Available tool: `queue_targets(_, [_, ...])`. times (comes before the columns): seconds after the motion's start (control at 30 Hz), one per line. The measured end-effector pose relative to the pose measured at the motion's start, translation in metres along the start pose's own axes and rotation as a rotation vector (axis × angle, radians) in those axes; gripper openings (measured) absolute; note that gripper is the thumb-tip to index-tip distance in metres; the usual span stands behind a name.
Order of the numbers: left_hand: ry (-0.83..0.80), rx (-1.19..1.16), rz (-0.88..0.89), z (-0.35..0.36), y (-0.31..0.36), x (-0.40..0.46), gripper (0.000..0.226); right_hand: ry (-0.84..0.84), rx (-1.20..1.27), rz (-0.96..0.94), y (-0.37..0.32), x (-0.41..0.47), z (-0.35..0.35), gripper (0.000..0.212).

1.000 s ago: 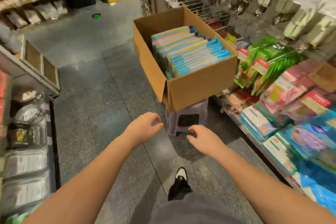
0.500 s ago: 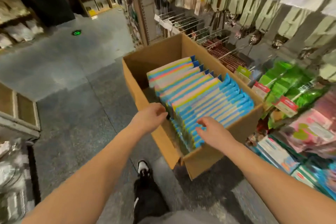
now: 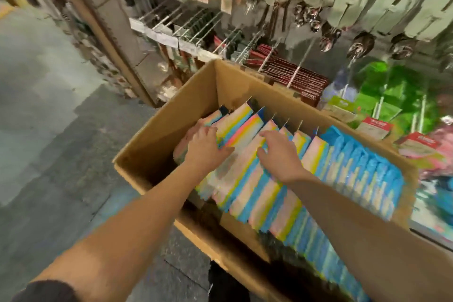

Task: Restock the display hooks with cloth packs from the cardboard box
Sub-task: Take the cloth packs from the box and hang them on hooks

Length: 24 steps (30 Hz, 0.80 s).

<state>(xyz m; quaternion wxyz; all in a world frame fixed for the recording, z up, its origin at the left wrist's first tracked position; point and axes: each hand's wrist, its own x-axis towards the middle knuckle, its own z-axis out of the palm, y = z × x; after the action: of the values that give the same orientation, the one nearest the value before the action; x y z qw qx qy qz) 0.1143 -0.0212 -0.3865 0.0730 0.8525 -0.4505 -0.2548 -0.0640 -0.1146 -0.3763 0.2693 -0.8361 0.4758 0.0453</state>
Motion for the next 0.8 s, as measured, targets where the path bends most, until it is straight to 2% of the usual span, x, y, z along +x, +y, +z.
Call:
queue_targets(0.1, [-0.045, 0.015, 0.009, 0.008, -0.008, 0.033, 0.098, -0.001, -0.036, 0.08, -0.009, 0.043, 0.003, 0.047])
queue_targets(0.23, [-0.306, -0.06, -0.07, 0.017, -0.015, 0.063, 0.129, 0.033, -0.148, 0.177, -0.016, 0.08, 0.013, 0.048])
queue_targets(0.3, [-0.387, -0.093, -0.096, 0.022, -0.02, 0.073, 0.134, 0.017, -0.186, 0.258, -0.017, 0.091, 0.016, 0.047])
queue_targets(0.4, [-0.394, -0.141, -0.107, 0.024, -0.027, 0.082, 0.128, 0.034, -0.255, 0.296, -0.02, 0.094, 0.021, 0.042])
queue_targets(0.5, [-0.349, -0.209, -0.087, 0.017, -0.034, 0.087, 0.113, 0.261, -0.345, 0.148, -0.026, 0.09, 0.035, 0.03])
queue_targets(0.53, [-0.345, -0.225, -0.089, 0.014, -0.037, 0.089, 0.108, 0.273, -0.364, 0.119, -0.031, 0.086, 0.039, 0.032])
queue_targets(0.63, [-0.367, -0.249, -0.105, 0.008, -0.048, 0.096, 0.106, 0.054, -0.382, 0.115, -0.054, 0.074, 0.053, 0.046])
queue_targets(0.73, [-0.43, -0.372, -0.15, 0.005, -0.062, 0.105, 0.108, 0.047, -0.354, 0.13, -0.075, 0.069, 0.072, 0.063])
queue_targets(0.8, [-0.478, -0.508, -0.158, 0.004, -0.069, 0.11, 0.092, 0.021, -0.205, 0.203, -0.084, 0.07, 0.084, 0.07])
